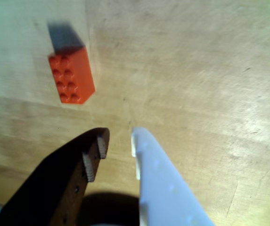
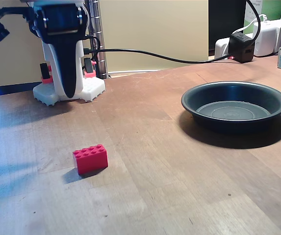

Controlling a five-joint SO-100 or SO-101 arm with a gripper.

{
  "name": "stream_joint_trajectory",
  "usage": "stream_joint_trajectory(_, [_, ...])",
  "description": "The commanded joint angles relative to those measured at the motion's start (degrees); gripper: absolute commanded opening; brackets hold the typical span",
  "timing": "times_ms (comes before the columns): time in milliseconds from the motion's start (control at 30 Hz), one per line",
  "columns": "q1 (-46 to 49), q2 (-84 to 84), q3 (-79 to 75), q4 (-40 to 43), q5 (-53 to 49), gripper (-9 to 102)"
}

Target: Grasp a lego block and put it in the bin.

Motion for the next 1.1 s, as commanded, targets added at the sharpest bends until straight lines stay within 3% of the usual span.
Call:
stream_joint_trajectory(0, [-1.85, -5.98, -5.1, -1.76, -0.09, 0])
stream_joint_trajectory(467, [-2.46, -16.96, -12.66, -6.5, -0.35, 0])
stream_joint_trajectory(700, [-1.67, -20.04, -12.04, -11.87, -3.87, 16])
stream_joint_trajectory(1067, [-1.58, -22.06, -10.72, -11.87, -3.96, 17])
